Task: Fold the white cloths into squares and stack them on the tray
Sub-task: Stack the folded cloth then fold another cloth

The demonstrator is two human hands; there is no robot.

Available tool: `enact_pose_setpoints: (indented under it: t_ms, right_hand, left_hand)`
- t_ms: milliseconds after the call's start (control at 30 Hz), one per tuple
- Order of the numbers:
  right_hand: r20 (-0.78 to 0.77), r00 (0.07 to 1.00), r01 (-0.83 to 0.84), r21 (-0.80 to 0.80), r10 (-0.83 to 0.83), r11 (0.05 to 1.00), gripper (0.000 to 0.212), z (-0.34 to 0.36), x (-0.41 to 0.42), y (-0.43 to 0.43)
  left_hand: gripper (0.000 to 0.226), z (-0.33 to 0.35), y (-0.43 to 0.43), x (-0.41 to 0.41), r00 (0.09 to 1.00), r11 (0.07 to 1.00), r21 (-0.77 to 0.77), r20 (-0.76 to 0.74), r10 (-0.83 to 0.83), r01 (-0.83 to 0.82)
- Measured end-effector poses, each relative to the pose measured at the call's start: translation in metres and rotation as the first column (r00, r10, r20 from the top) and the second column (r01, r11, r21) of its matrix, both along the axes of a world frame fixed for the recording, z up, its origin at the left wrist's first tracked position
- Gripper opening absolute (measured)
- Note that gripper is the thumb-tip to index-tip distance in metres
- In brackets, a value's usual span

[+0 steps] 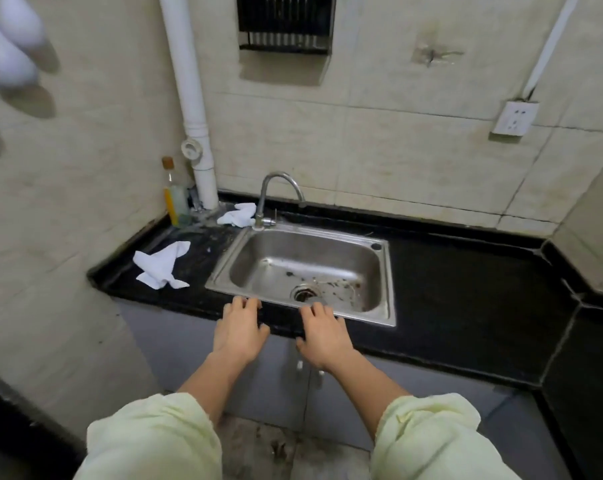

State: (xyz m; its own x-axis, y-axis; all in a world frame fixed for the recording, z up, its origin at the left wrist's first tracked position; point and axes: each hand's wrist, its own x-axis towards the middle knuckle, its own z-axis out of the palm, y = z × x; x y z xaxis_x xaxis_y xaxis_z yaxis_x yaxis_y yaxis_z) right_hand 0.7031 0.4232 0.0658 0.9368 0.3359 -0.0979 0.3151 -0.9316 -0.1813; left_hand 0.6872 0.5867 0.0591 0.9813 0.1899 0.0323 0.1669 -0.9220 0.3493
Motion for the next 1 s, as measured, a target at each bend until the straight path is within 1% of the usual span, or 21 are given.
enact_pose_setpoints:
  t_ms: [133,267,400,500,700,833,1000]
  right_hand:
    - [-0.015,0.999,-0.034,-0.005,0.034,0.999,0.051,-0.012,0.050,0.075]
    - [-0.070,0.996,-0.047,0.007,0.047,0.999,0.050,-0.026,0.091,0.144]
    - [-0.132,0.988,-0.074,0.034,0.078,0.997,0.053,-0.040,0.128,0.215]
    - [-0.177,0.979,-0.101,0.016,0.102,0.995,0.058,-0.053,0.148,0.250]
    - [-0.223,0.964,-0.144,0.030,0.147,0.989,0.057,-0.080,0.185,0.301]
    - [-0.225,0.960,-0.162,0.035,0.166,0.986,0.052,-0.099,0.201,0.330]
    - [-0.209,0.959,-0.192,0.024,0.193,0.981,0.042,-0.115,0.209,0.346]
  left_hand:
    - [0.042,-0.015,0.076,0.046,0.999,0.999,0.030,-0.035,0.025,-0.024]
    - [0.043,-0.034,0.152,0.079,0.998,0.999,0.002,-0.054,0.038,-0.038]
    - [0.038,-0.056,0.229,0.112,0.996,0.997,-0.028,-0.058,0.067,-0.068]
    - [0.036,-0.070,0.264,0.130,0.993,0.991,-0.071,-0.051,0.109,-0.112]
    - [0.039,-0.101,0.306,0.156,0.984,0.968,-0.181,-0.069,0.167,-0.176]
    - [0.027,-0.127,0.319,0.169,0.983,0.950,-0.261,0.012,0.182,-0.173]
    - [0.015,-0.140,0.322,0.178,0.984,0.950,-0.272,0.051,0.173,-0.153]
